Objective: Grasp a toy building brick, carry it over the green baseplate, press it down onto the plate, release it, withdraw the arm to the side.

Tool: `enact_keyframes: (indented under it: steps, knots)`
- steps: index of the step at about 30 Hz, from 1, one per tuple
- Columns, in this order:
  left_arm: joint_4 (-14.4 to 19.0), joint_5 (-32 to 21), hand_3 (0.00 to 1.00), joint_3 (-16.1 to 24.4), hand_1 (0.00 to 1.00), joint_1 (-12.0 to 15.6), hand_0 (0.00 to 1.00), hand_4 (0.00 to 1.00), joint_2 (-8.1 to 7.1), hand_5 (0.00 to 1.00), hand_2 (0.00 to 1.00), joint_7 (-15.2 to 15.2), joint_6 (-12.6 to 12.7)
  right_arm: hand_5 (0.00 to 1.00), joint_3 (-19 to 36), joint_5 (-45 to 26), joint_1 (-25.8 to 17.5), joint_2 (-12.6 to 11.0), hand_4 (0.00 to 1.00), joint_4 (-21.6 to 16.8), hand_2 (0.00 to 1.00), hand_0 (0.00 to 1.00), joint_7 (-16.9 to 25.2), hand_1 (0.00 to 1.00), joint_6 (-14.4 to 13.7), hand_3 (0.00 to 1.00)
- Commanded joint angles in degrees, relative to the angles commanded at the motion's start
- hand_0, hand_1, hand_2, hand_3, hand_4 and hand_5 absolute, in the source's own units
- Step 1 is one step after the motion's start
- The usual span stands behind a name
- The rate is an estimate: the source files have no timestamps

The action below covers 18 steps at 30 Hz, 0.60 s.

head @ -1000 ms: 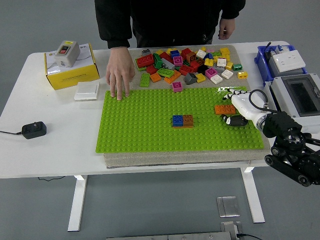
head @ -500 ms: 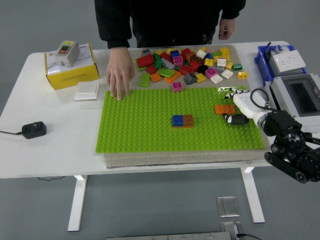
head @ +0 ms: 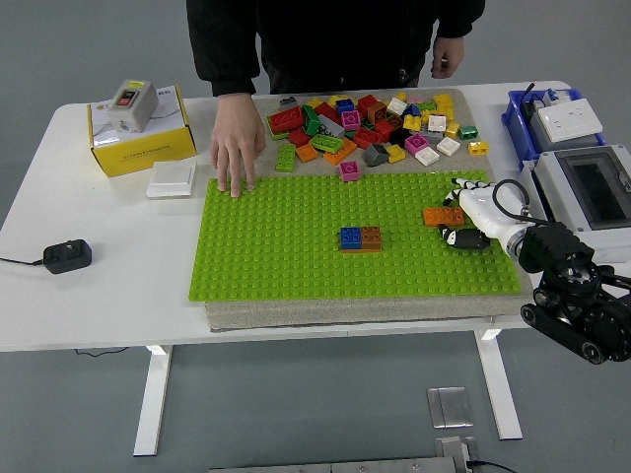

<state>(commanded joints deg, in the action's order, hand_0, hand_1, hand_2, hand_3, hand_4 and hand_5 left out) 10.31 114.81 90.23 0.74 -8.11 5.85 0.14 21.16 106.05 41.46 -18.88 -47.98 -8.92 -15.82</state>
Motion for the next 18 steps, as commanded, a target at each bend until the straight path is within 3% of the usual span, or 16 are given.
enact_keyframes:
  steps: [18]
  knots:
    - [0.00, -0.23, 0.693, -0.62, 0.603, 0.07, 0.634, 0.426, -0.16, 0.584, 0.578, -0.11, -0.01, 0.476, -0.21, -0.14, 0.16, 0.19, 0.623, 0.18, 0.975, 0.819, 0.24, 0.943, -0.56, 0.686]
